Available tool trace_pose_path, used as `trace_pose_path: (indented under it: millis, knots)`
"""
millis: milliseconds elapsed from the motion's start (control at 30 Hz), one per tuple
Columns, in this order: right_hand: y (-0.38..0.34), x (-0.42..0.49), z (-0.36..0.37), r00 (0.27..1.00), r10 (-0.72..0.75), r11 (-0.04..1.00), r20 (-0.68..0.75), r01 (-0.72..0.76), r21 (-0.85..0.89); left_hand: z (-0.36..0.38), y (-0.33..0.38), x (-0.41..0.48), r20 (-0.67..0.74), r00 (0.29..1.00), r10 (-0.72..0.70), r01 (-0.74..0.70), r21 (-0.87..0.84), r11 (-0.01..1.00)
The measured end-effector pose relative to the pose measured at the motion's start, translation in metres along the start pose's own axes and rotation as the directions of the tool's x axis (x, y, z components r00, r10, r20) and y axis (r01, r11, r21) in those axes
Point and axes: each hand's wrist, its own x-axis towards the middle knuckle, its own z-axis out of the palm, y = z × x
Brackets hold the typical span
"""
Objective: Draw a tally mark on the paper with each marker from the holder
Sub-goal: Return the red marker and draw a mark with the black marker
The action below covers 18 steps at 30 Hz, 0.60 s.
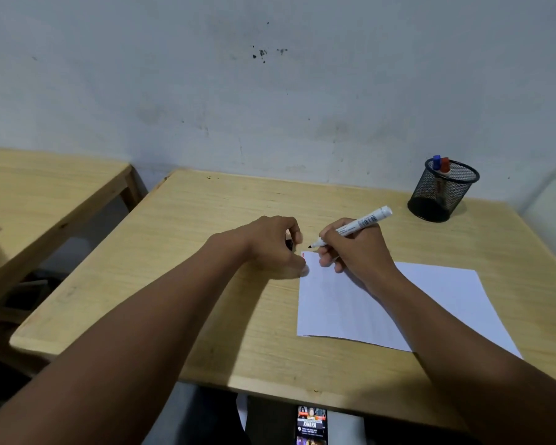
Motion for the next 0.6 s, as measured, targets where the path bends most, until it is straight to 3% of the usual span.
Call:
trace_pose_path:
  millis: [233, 600]
  knots:
    - [0.007, 0.000, 0.004, 0.999, -0.049, 0.998, 0.009, 0.049, -0.044, -0.008, -0.002, 0.001, 0.074, 0.997, -0.014, 0.020, -0.073, 0.997]
    - [0.011, 0.002, 0.003, 0.996, -0.057, 0.997, 0.075, 0.061, -0.056, -0.003, -0.005, 0.002, 0.027, 0.999, 0.028, -0.028, -0.003, 1.000]
